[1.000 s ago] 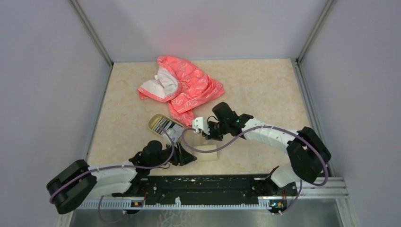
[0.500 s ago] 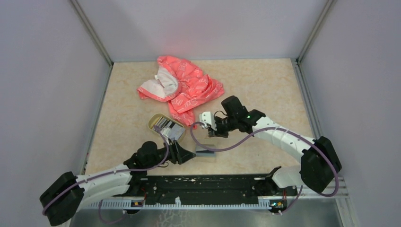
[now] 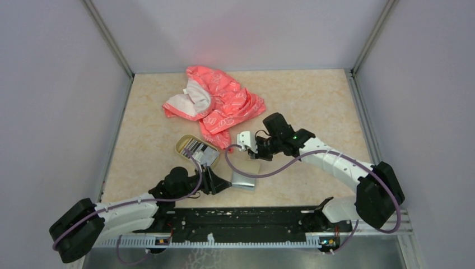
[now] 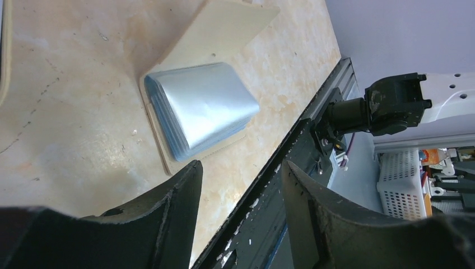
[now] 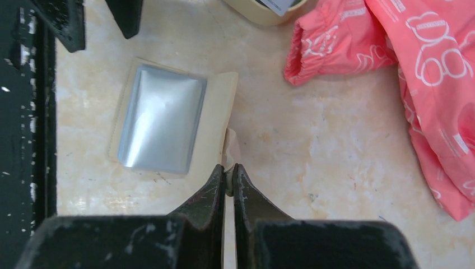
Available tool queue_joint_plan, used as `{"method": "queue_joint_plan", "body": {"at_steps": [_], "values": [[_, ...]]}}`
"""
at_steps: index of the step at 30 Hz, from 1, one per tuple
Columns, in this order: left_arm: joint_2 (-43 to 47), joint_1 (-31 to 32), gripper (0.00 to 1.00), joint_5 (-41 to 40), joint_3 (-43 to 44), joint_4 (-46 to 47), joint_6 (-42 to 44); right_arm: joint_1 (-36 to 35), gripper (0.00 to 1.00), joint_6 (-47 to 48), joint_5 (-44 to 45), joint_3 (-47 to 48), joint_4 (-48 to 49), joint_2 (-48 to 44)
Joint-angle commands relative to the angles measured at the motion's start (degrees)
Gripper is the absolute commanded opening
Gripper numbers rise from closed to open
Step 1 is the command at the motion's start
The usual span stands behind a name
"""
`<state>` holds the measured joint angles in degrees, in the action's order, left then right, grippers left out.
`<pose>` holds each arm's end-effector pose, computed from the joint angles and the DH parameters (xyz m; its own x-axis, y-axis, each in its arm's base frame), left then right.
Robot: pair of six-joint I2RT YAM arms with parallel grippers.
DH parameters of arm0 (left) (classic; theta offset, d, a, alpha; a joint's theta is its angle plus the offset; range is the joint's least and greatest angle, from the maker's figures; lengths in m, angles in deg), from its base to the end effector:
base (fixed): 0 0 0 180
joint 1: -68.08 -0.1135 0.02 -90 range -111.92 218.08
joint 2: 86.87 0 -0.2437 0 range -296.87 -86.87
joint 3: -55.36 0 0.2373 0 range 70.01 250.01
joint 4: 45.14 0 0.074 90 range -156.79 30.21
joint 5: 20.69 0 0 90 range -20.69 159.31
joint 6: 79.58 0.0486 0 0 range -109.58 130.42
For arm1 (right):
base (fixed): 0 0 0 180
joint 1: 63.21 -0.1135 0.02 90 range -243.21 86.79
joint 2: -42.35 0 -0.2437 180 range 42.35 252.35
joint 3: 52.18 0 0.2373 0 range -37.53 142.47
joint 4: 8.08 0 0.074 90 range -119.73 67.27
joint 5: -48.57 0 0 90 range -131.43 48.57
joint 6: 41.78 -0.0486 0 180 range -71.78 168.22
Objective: Put the credit cards into the card holder
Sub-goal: Open the card holder at the center of the board.
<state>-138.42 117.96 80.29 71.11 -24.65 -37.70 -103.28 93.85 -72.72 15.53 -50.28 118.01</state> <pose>0.1078 -0.1423 0.1334 -0.7607 -0.2316 -0.6064 0.4535 0.4789 -0.7517 0.1894 0.1923 0.2281 0.1644 -0.6599 -0.7331 -0.9827 -0.0458 -0.1792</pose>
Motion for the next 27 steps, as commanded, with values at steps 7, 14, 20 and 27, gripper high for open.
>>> {"method": "queue_joint_plan", "body": {"at_steps": [7,14,20,27], "values": [[-0.01,0.37,0.59,1.28,-2.93,1.65,0.79,2.66,0.0,3.53,23.63,3.5,-0.94,5.85],[0.04,0.36,0.56,1.08,-2.78,1.6,0.36,6.41,0.0,2.93,29.71,7.75,-8.7,14.32],[0.55,0.38,0.53,0.81,-3.0,1.36,-0.11,10.72,0.15,0.29,32.24,8.96,-9.72,16.44],[2.69,0.38,0.54,1.7,-2.82,1.03,-1.65,13.53,0.55,-2.56,24.33,11.35,-9.59,9.66]]}}
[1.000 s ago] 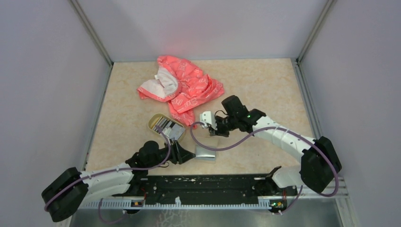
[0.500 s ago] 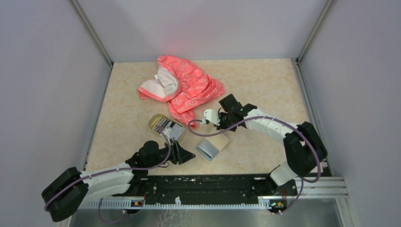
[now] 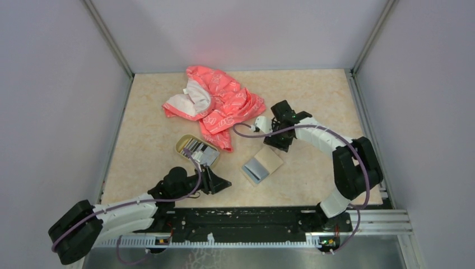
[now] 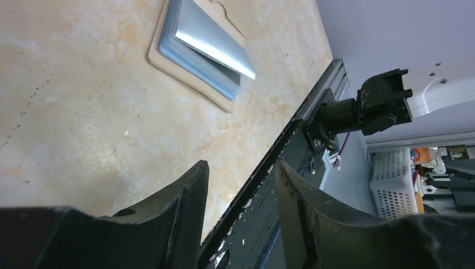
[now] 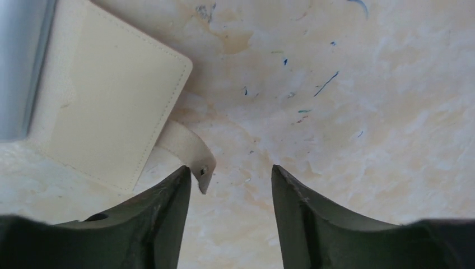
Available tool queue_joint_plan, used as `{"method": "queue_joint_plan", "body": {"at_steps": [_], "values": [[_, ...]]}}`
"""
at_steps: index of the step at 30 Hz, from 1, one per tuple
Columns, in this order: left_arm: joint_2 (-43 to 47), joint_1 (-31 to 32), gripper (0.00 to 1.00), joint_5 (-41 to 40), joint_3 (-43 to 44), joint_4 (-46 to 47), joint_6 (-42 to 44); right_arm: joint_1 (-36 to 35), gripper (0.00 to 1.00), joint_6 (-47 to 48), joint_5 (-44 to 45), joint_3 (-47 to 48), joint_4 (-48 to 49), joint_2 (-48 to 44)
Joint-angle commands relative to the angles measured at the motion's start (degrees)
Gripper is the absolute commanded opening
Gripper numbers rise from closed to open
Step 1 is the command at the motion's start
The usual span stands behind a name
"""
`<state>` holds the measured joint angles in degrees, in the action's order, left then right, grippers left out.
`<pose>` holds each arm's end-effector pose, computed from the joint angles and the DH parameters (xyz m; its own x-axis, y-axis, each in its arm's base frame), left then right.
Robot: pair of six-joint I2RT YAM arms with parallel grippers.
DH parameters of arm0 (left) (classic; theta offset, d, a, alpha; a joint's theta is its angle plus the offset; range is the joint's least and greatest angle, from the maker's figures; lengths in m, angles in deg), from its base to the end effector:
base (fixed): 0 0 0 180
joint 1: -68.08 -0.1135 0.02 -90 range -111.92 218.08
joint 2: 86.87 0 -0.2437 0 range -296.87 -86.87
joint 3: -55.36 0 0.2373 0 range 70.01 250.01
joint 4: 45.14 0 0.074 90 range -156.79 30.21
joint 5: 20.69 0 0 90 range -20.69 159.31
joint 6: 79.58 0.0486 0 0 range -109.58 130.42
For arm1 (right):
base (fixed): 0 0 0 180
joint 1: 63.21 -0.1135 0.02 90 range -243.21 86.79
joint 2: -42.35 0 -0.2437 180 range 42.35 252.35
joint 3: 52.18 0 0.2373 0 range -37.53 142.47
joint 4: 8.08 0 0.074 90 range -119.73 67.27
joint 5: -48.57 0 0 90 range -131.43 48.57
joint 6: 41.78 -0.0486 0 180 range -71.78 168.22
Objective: Put the credit cards into the card holder
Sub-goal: Open the card holder at the center of the board.
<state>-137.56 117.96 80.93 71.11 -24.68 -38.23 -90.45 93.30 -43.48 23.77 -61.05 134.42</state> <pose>0.1071 -0.1423 0.1357 -0.7631 -0.2355 -0.6019 0.4569 0.4620 -0.7601 0.2664 0.1391 0.1767 -0.2545 -0.9269 -0.2757 -0.9191 0.3205 -0.2291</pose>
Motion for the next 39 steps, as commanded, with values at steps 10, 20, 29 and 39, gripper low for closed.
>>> {"method": "queue_joint_plan", "body": {"at_steps": [10,20,29,39], "values": [[10.91,0.38,0.58,0.1,-4.6,-0.23,-3.64,0.62,0.84,12.09,-52.14,-9.16,5.83,-26.71],[13.68,0.38,0.54,-0.88,-5.15,-0.4,-4.53,-12.35,0.87,17.59,-33.07,-10.23,4.29,-14.91],[9.52,0.43,0.46,-1.14,-6.65,4.27,-5.79,-18.82,0.98,20.58,-22.54,-14.36,8.21,-12.18],[0.97,4.79,0.2,-6.47,-4.22,7.69,-6.9,-21.14,0.99,4.76,-20.98,-9.46,6.29,-16.56]]}}
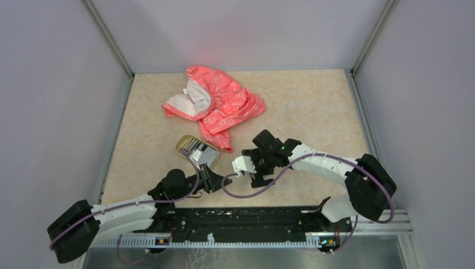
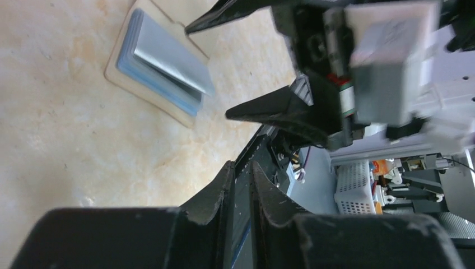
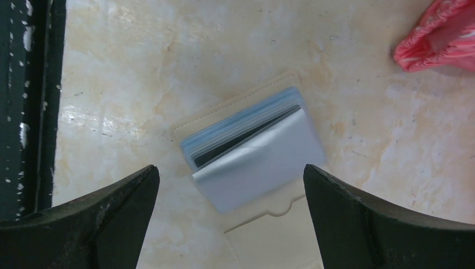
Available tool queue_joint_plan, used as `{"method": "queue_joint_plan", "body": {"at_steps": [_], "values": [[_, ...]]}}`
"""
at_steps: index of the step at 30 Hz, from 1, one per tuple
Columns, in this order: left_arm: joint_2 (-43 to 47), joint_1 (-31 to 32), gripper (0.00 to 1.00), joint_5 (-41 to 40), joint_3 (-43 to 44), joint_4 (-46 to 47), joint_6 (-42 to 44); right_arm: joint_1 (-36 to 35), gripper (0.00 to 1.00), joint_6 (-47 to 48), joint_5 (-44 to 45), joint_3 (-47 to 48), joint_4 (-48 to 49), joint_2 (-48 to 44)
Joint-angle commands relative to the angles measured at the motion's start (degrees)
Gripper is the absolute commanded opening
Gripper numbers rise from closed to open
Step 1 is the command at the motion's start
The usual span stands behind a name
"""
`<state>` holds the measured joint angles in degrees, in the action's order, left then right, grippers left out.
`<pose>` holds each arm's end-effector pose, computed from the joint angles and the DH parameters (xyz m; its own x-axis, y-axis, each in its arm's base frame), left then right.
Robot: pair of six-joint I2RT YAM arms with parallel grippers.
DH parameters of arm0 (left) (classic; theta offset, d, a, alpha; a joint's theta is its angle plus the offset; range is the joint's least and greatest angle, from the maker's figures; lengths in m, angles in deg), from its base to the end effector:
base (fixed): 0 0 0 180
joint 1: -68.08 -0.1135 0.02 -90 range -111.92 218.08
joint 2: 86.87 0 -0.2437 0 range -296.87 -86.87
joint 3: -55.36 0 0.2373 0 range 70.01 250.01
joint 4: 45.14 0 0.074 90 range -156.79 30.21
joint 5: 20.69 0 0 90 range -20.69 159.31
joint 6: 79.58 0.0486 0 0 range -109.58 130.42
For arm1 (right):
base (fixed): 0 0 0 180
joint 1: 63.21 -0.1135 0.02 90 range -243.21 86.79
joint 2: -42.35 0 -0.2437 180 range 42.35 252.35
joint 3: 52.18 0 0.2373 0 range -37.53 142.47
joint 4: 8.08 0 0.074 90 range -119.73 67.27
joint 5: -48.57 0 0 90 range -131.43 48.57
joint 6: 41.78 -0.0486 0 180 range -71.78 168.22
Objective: Put the credit cards into the card holder
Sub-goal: Open the card holder at the center of the board.
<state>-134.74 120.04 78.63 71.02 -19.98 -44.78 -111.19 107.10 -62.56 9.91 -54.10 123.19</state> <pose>0.1037 -0.1453 0.1528 -0.7627 -0.3402 -0.5501 0.4380 0.3542 -0.8263 0.1589 0.2025 0.1699 0.3683 -0.7841 -0.4995 -0.9297 -0.3116 -0.1964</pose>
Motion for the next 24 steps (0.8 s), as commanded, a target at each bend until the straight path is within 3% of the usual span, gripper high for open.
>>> {"method": "queue_joint_plan", "body": {"at_steps": [1,5,7,11,17,24], "values": [[-2.37,3.82,0.17,-6.28,-3.97,2.88,-0.38,-0.34,0.99,-11.56,-1.76,4.51,-0.78,-6.23],[-5.17,7.93,0.07,-15.63,-2.18,1.19,-1.57,2.22,0.99,-22.83,-1.91,4.58,1.51,-6.34],[-7.38,10.26,0.04,-19.6,-0.64,1.12,-1.79,4.63,0.99,-27.3,-3.66,3.8,3.94,-4.76],[-13.59,13.36,0.03,-25.55,2.62,2.67,-1.94,4.77,0.98,-32.84,2.18,2.66,5.89,-1.53],[-24.19,13.67,0.04,-28.24,4.72,12.61,-3.11,2.82,0.98,-34.92,5.51,0.33,9.34,-1.94],[-31.76,14.1,0.02,-30.92,10.96,8.9,-5.77,-0.01,0.98,-37.53,10.13,-1.0,12.06,1.14]]}}
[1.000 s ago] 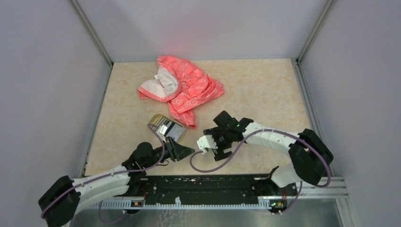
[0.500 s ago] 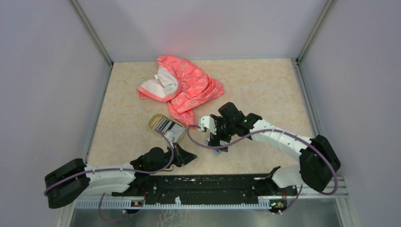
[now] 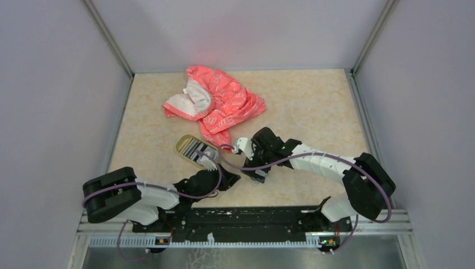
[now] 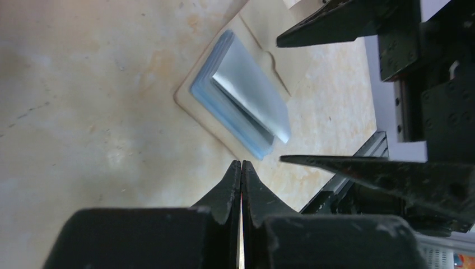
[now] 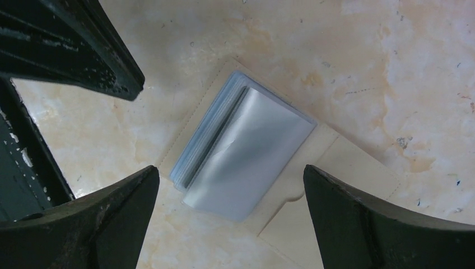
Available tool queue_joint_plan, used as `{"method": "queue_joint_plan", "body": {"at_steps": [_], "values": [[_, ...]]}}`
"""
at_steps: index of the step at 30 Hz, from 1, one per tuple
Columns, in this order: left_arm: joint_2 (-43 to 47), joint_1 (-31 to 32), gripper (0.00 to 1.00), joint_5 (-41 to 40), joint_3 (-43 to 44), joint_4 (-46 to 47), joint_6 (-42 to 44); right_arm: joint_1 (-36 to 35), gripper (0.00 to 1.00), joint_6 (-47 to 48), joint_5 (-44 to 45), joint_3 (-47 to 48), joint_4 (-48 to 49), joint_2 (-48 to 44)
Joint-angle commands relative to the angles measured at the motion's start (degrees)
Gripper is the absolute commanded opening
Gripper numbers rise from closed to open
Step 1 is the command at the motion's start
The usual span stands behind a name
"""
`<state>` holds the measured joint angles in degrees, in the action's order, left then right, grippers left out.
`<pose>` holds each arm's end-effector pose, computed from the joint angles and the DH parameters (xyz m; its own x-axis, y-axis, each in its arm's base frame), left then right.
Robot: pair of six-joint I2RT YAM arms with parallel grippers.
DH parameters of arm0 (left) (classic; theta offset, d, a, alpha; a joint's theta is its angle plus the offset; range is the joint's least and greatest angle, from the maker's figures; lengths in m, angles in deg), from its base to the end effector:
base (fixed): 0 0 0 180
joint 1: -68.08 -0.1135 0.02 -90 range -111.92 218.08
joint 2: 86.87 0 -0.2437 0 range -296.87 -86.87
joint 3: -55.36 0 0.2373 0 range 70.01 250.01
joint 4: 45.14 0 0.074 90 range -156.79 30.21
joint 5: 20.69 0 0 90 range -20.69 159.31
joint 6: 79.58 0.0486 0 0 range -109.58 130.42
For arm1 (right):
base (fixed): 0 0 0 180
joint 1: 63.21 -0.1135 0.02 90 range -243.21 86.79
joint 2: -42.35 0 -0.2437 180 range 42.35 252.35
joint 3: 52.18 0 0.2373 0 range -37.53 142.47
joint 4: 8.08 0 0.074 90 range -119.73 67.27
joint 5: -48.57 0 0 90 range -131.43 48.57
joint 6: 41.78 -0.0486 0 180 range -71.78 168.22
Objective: Put the credit cards into the card holder
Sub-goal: Open the card holder at the center of the board.
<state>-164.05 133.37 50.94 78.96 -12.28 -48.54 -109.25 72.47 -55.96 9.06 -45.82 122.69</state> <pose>0.1055 -0.1927 0.1177 -0.7094 -0.4036 -0.5778 0.2543 0.6180 -0.7439 0.1783 0.2025 0.1748 -0.2045 -0.7848 -0.5850 -0.9608 0.2751 -0.0332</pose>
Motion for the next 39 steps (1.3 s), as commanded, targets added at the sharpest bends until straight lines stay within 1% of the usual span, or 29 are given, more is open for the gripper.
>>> {"method": "queue_joint_plan", "body": {"at_steps": [1,8,10,13,14,17,20,24,29,34,39], "values": [[-3.13,0.86,0.01,-3.43,3.28,1.35,-2.36,-2.29,0.98,-3.33,4.32,-0.03,3.98,2.1],[-7.8,0.97,0.01,-3.86,4.32,4.32,-2.95,-3.81,0.98,-4.34,7.93,1.75,2.77,6.44],[-8.76,0.97,0.01,-3.89,4.37,5.56,-3.0,-4.09,0.95,-4.31,8.53,1.67,2.89,6.37],[-9.57,0.97,0.01,-3.67,4.53,6.53,-2.83,-4.23,0.88,-4.39,9.07,1.79,2.68,6.51],[-9.78,0.97,0.01,-3.52,4.57,6.73,-2.74,-4.21,0.87,-4.39,9.03,2.03,2.42,6.5],[-10.37,0.97,0.01,-2.99,4.75,7.36,-2.52,-4.18,0.87,-4.48,7.26,2.73,1.42,5.74],[-10.92,0.97,0.01,-2.36,4.91,8.06,-2.38,-4.14,0.91,-4.52,4.84,3.33,0.29,3.99],[-11.55,0.97,0.02,-1.99,5.33,8.43,-2.13,-3.94,0.93,-4.6,5.08,3.34,0.19,2.93],[-12.8,0.97,0.02,-2.04,5.46,9.7,-2.13,-3.77,0.89,-4.83,7.08,3.26,0.5,4.46],[-14.75,0.97,0.03,-1.9,5.81,11.74,-1.9,-3.7,0.8,-4.5,8.09,3.18,0.5,5.96],[-15.79,0.93,0.04,-1.58,5.9,12.84,-1.86,-3.71,0.82,-4.3,7.6,3.11,0.1,6.8]]}}
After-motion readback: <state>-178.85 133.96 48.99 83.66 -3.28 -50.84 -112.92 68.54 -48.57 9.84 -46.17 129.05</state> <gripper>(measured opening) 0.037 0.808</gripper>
